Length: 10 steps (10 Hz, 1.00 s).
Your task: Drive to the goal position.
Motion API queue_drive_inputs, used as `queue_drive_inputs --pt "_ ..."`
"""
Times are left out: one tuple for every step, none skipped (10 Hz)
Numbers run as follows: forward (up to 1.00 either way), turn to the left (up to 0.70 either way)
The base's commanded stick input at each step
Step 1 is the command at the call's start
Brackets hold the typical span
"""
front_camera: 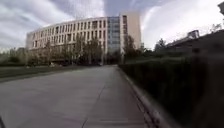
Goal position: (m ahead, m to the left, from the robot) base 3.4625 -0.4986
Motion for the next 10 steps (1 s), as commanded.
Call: queue_drive_inputs --pt "0.85 0.0" --pt "0.85 0.0" --pt "0.85 0.0" --pt "0.85 0.0" --pt "0.85 0.0" --pt "0.85 0.0" --pt "0.85 0.0" --pt "0.85 0.0" --pt "0.85 0.0" --pt "0.85 0.0"
